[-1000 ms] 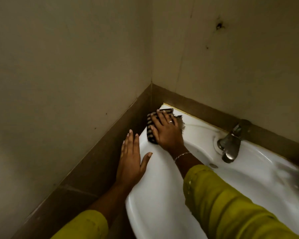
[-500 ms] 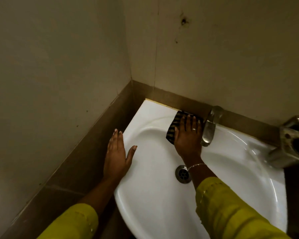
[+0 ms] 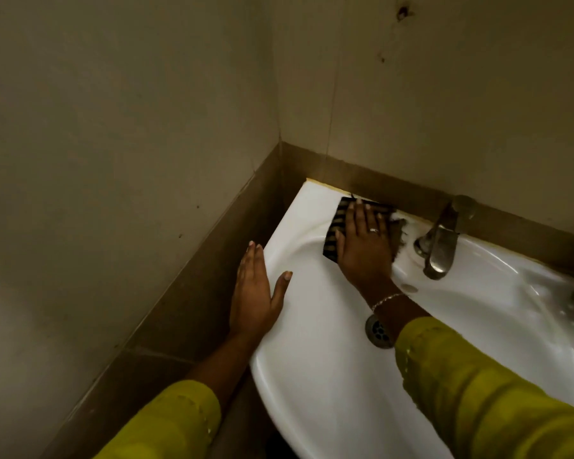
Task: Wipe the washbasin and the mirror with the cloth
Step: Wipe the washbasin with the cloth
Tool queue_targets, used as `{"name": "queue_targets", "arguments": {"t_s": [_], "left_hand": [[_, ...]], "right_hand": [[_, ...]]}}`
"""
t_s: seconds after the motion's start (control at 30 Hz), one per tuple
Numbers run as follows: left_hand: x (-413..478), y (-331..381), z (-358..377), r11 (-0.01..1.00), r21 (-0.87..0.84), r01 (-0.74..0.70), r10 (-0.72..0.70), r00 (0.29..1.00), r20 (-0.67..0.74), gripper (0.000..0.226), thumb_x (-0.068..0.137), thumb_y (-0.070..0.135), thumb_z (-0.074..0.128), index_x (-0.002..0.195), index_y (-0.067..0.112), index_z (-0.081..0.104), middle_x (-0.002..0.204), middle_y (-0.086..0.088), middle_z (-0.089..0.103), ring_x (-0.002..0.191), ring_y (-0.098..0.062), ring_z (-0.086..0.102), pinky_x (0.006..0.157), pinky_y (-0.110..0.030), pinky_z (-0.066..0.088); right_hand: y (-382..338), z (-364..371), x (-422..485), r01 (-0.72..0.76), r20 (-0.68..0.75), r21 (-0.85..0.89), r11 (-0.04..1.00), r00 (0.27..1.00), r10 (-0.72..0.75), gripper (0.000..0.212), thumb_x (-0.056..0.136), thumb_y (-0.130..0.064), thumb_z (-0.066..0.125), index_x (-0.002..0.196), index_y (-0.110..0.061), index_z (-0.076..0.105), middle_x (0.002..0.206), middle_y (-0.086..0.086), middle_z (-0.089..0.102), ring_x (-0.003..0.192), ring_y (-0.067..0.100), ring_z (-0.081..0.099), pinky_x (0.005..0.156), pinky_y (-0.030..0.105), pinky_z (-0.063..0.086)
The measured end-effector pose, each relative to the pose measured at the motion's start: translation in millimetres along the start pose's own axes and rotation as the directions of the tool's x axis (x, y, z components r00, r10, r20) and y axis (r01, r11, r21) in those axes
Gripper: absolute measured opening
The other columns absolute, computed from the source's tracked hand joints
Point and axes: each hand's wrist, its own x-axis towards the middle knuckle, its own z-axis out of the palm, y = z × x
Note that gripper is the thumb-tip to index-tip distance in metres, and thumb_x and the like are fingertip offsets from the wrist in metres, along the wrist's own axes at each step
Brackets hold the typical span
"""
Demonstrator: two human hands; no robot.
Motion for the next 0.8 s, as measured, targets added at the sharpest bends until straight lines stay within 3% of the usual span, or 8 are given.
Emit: {"name": "queue_targets", "arguments": {"t_s": [0.17,0.3,0.47,0.63,0.8], "left_hand": [[-0.1,-2.4,3.5,1.000,-0.021,-0.001,0.001,1.000,-0.012,0.092,0.076,0.069,0.017,0.143,0.006,0.016,0.153,-0.010,0.016,0.140,-0.021,0.014,0.110,-0.027,0.010],[-0.5,-3.7,5.5,0.997,-0.075,-0.012,0.010,1.000,-0.026,0.104,0.072,0.081,0.002,0.144,0.007,0.016,0.153,-0.010,0.017,0.140,-0.018,0.013,0.110,-0.028,0.012],[-2.5,-1.8,2.9,0.990,-0.142,-0.017,0.010,0.999,-0.052,0.103,0.073,0.080,0.001,0.144,0.007,0.013,0.153,-0.010,0.015,0.136,-0.012,0.010,0.111,-0.034,0.016],[-3.4,-1.7,1.9,0.980,-0.198,-0.027,0.013,0.997,-0.070,0.102,0.075,0.079,0.003,0.143,0.004,0.014,0.152,-0.014,0.017,0.136,-0.013,0.010,0.112,-0.039,0.021],[-3.4,-0.5,0.0,0.961,-0.276,-0.025,-0.002,0.995,-0.097,0.102,0.076,0.078,0.003,0.142,0.002,0.017,0.151,-0.016,0.021,0.139,-0.023,0.017,0.112,-0.041,0.023]], "right_hand": [[-29.8,1.8,28.3,0.123,0.035,0.026,0.992,0.992,-0.124,0.066,0.091,-0.038,0.011,0.138,0.000,0.037,0.143,0.021,0.040,0.135,0.034,0.035,0.113,0.045,0.019],[-48.1,1.9,41.3,0.178,0.053,0.082,0.981,0.982,-0.182,0.065,0.091,-0.041,0.013,0.138,-0.004,0.039,0.143,0.019,0.041,0.135,0.032,0.034,0.114,0.044,0.018],[-76.8,0.7,35.0,0.287,0.039,0.190,0.939,0.953,-0.299,0.059,0.091,-0.039,0.021,0.132,-0.005,0.049,0.140,0.016,0.046,0.133,0.030,0.038,0.111,0.041,0.022],[-92.3,4.9,12.3,0.458,-0.025,0.312,0.832,0.880,-0.474,0.052,0.089,-0.036,0.031,0.119,-0.006,0.061,0.123,0.012,0.062,0.123,0.027,0.050,0.107,0.036,0.024],[-91.4,11.5,-3.1,0.569,-0.065,0.388,0.725,0.801,-0.595,0.047,0.090,-0.035,0.033,0.122,-0.011,0.059,0.124,0.007,0.061,0.127,0.024,0.046,0.108,0.032,0.017]]}}
